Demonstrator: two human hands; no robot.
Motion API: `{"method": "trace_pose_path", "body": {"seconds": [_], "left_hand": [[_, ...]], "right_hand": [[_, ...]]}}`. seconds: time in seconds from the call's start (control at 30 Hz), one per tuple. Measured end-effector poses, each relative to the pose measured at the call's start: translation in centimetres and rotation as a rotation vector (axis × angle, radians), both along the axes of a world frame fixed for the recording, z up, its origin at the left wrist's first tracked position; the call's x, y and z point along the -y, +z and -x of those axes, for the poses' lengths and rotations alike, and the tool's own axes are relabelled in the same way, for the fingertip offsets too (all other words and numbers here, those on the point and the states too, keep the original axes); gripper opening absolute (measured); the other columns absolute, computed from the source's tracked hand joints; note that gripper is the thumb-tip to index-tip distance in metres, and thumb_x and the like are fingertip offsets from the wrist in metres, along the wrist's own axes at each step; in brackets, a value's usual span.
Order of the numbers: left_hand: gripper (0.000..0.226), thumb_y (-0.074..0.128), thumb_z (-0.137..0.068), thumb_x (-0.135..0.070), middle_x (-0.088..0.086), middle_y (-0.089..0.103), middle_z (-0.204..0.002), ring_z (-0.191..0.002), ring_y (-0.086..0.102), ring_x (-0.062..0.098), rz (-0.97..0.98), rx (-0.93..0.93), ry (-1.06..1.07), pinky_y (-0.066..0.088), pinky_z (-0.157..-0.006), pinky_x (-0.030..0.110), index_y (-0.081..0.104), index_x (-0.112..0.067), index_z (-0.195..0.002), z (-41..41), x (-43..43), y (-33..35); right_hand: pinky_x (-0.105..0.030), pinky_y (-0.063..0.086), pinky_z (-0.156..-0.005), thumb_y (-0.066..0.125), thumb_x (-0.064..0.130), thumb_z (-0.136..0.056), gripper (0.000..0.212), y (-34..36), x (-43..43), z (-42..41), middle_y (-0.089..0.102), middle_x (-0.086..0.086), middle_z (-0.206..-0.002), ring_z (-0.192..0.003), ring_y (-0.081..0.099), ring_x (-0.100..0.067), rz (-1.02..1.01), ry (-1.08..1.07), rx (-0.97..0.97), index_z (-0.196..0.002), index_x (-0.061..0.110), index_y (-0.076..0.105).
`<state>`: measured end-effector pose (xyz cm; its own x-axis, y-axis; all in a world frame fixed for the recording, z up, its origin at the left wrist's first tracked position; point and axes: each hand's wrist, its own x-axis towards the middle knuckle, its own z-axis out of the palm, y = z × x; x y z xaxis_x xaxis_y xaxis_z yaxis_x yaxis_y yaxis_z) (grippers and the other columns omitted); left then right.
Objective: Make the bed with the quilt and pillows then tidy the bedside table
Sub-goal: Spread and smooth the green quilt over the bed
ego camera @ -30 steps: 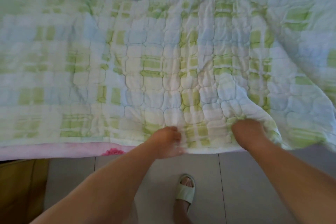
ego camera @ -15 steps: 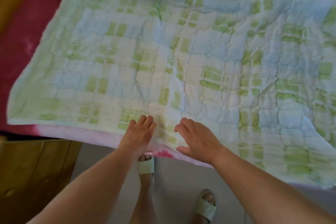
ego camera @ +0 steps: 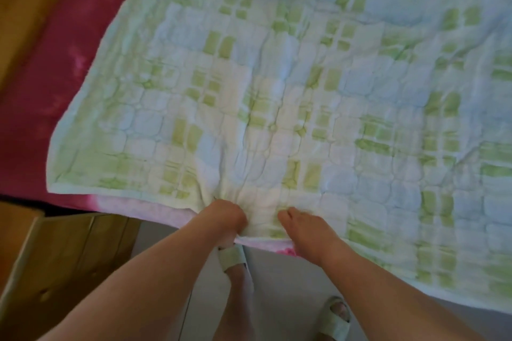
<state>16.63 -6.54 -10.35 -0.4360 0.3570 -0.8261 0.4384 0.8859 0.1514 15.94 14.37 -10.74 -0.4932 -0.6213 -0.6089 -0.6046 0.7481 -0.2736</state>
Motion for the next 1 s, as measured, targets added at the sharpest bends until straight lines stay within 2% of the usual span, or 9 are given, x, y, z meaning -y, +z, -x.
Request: {"method": "trace_pose_path", "body": {"seconds": [0.07,0.2,0.33,0.4,0.5,0.6,0.7,0.87,1.0], "left_hand": [[0.014,0.066,-0.076,-0.026,0.005,0.064,-0.082,-0.081,0.064,0.028,-0.029,0.070,0.021,0.045,-0.067,0.029,0.068,-0.014,-0.083,0.7,0.4,-0.1],[0.038,0.064,-0.082,-0.048,0.005,0.061,-0.092,-0.085,0.057,0.022,-0.166,0.203,0.373,0.046,-0.076,0.032,0.068,-0.011,-0.091,2.8,2.1,1.1],[0.023,0.056,-0.091,-0.033,0.000,0.051,-0.088,-0.088,0.056,0.022,-0.368,-0.227,0.842,0.042,-0.073,0.030,0.062,-0.012,-0.086,3.7,7.6,1.9],[0.017,0.056,-0.091,-0.026,0.002,0.054,-0.100,-0.097,0.056,0.023,-0.273,-0.565,1.016,0.046,-0.077,0.034,0.064,-0.013,-0.099,2.8,12.3,2.1],[0.040,0.064,-0.087,-0.026,0.007,0.052,-0.123,-0.112,0.048,0.028,0.039,-0.862,1.201,0.043,-0.090,0.043,0.056,-0.014,-0.124,0.5,20.2,2.5],[0.072,0.066,-0.085,-0.036,0.010,0.027,-0.149,-0.136,0.027,0.032,0.275,-0.767,1.447,0.030,-0.107,0.051,0.032,-0.016,-0.144,-1.2,26.2,2.5],[0.088,0.066,-0.084,-0.044,0.009,0.011,-0.158,-0.144,0.014,0.032,0.244,-0.586,1.617,0.019,-0.114,0.052,0.014,-0.020,-0.151,-1.2,29.9,1.9],[0.099,0.071,-0.076,-0.053,0.014,0.021,-0.149,-0.136,0.021,0.036,0.301,-0.541,1.589,0.026,-0.109,0.050,0.016,-0.016,-0.149,0.9,31.8,1.5],[0.101,0.075,-0.071,-0.054,0.013,0.028,-0.147,-0.134,0.026,0.034,0.327,-0.552,1.529,0.028,-0.107,0.048,0.020,-0.013,-0.146,1.0,32.2,1.3]], "right_hand": [[-0.038,0.045,-0.082,0.057,0.022,-0.092,0.034,-0.4,1.2,0.2,0.054,-0.013,-0.122,-0.106,0.058,-0.032,-0.033,0.036,0.135,-0.123,0.011,0.047],[-0.034,0.044,-0.088,0.058,0.019,-0.090,0.031,0.0,3.5,1.6,0.058,-0.012,-0.124,-0.114,0.057,-0.029,-0.255,0.147,0.247,-0.119,0.011,0.057],[-0.033,0.042,-0.078,0.055,0.054,-0.086,0.041,2.1,7.9,4.9,0.060,-0.006,-0.115,-0.103,0.059,-0.025,-0.259,0.085,0.183,-0.106,0.018,0.056],[-0.032,0.039,-0.073,0.050,0.059,-0.088,0.039,3.1,10.9,6.5,0.059,-0.002,-0.110,-0.096,0.058,-0.022,-0.102,0.018,0.120,-0.099,0.022,0.049],[-0.029,0.039,-0.071,0.054,0.052,-0.089,0.041,4.0,15.9,6.8,0.050,0.002,-0.115,-0.096,0.055,-0.018,0.165,0.028,0.108,-0.116,0.021,0.046],[-0.032,0.048,-0.075,0.059,0.052,-0.086,0.052,4.1,20.0,5.8,0.045,0.001,-0.120,-0.100,0.053,-0.018,0.316,0.106,0.083,-0.124,0.020,0.044],[-0.033,0.049,-0.077,0.063,0.058,-0.079,0.063,3.4,23.5,5.1,0.045,-0.001,-0.121,-0.102,0.051,-0.021,0.330,0.172,0.068,-0.126,0.020,0.043],[-0.028,0.037,-0.071,0.066,0.056,-0.077,0.067,1.9,26.6,5.2,0.045,-0.003,-0.114,-0.098,0.052,-0.022,0.159,0.243,0.116,-0.124,0.020,0.035],[-0.030,0.045,-0.073,0.065,0.042,-0.081,0.054,0.9,27.8,5.0,0.047,-0.002,-0.113,-0.094,0.055,-0.021,0.073,0.244,0.101,-0.121,0.021,0.034]]}}
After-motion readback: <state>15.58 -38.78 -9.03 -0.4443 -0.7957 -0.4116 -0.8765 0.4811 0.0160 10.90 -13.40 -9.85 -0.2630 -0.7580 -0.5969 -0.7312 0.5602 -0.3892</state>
